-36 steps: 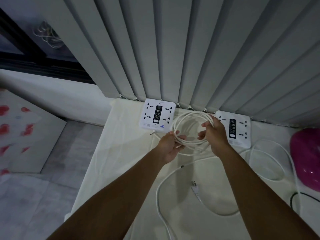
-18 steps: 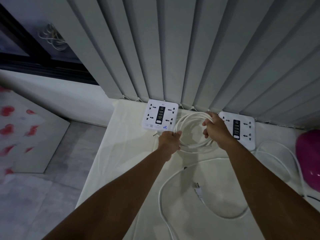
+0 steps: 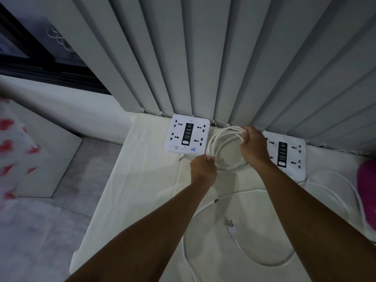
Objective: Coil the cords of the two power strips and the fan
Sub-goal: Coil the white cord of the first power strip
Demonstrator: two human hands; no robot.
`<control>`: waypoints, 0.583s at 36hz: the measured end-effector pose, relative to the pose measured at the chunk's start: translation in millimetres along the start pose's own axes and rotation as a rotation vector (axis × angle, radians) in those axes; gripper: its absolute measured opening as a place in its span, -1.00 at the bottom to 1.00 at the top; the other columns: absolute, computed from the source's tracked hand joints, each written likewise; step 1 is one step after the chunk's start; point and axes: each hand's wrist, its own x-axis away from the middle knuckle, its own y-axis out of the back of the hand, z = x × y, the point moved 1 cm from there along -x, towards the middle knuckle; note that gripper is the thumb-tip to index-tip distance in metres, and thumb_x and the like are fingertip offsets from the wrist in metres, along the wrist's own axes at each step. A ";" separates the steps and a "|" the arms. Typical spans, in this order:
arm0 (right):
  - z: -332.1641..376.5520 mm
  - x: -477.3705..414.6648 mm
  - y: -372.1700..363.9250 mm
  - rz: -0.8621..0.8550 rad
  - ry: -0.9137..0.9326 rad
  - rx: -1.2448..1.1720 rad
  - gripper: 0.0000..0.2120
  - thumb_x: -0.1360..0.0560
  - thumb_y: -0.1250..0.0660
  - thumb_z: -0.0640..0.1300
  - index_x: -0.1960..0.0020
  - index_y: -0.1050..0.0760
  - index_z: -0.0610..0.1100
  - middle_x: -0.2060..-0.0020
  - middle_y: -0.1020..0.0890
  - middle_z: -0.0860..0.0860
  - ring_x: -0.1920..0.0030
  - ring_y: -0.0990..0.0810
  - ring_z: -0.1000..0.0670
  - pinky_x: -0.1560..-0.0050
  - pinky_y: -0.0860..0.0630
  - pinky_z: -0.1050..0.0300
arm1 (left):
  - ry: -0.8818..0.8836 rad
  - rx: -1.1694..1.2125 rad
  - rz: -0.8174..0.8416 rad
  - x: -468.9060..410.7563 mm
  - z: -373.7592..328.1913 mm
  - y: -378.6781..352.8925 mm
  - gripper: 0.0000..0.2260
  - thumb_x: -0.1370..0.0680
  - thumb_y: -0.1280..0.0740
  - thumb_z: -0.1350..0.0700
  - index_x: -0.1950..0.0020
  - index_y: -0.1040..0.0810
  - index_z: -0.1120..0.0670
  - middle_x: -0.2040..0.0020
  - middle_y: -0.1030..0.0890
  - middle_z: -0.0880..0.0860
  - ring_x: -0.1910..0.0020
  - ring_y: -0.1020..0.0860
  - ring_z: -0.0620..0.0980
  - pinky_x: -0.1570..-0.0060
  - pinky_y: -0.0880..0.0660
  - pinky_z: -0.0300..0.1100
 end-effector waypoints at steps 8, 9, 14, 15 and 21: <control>-2.8 -7.1 -7.0 -0.013 0.049 0.090 -0.69 -0.64 -0.28 -0.17 -0.36 -0.54 -0.21 -0.24 -0.52 -0.33 -0.26 -0.51 -0.27 -0.29 -0.39 0.03 | -0.445 -0.387 -0.257 1.7 24.0 17.2 -0.73 -0.55 -0.34 0.16 -0.25 -0.54 0.07 -0.20 -0.49 0.08 -0.16 -0.46 0.11 -0.14 -0.46 0.03; -3.4 -4.1 -7.7 -0.023 0.068 0.091 -0.65 -0.64 -0.28 -0.16 -0.39 -0.51 -0.23 -0.29 -0.50 -0.31 -0.31 -0.47 -0.26 -0.35 -0.35 0.05 | -0.494 -0.433 -0.264 -1.2 24.0 20.7 -0.71 -0.55 -0.33 0.15 -0.28 -0.53 0.06 -0.24 -0.49 0.07 -0.18 -0.46 0.12 -0.13 -0.47 0.03; -9.3 28.5 -13.9 0.006 0.457 0.305 -0.56 -0.65 -0.16 -0.05 -0.47 -0.36 -0.22 -0.46 -0.34 -0.21 -0.45 -0.34 -0.19 -0.47 -0.32 -0.08 | -0.616 -0.639 -0.118 -20.4 27.2 27.0 -0.53 -0.68 -0.11 -0.01 -0.58 -0.19 0.05 -0.61 -0.18 0.09 -0.58 -0.13 0.13 -0.53 -0.10 0.08; -12.0 36.4 -17.5 0.022 0.507 0.396 -0.52 -0.65 -0.14 0.00 -0.50 -0.32 -0.20 -0.49 -0.30 -0.22 -0.50 -0.29 -0.21 -0.50 -0.27 -0.16 | -0.610 -0.700 -0.078 -24.1 29.4 26.3 -0.51 -0.69 -0.03 -0.04 -0.62 -0.10 0.04 -0.64 -0.06 0.09 -0.60 -0.01 0.15 -0.54 0.00 0.09; -24.8 67.8 -40.2 0.164 0.543 0.643 -0.40 -0.67 0.00 0.19 -0.62 -0.16 -0.09 -0.59 -0.15 -0.26 -0.60 -0.01 -0.34 -0.54 0.00 -0.41 | -0.600 -0.886 -0.003 -35.1 42.7 23.7 -0.46 -0.68 -0.02 -0.05 -0.63 0.05 0.03 -0.65 0.09 0.10 -0.60 0.15 0.21 -0.53 0.17 0.16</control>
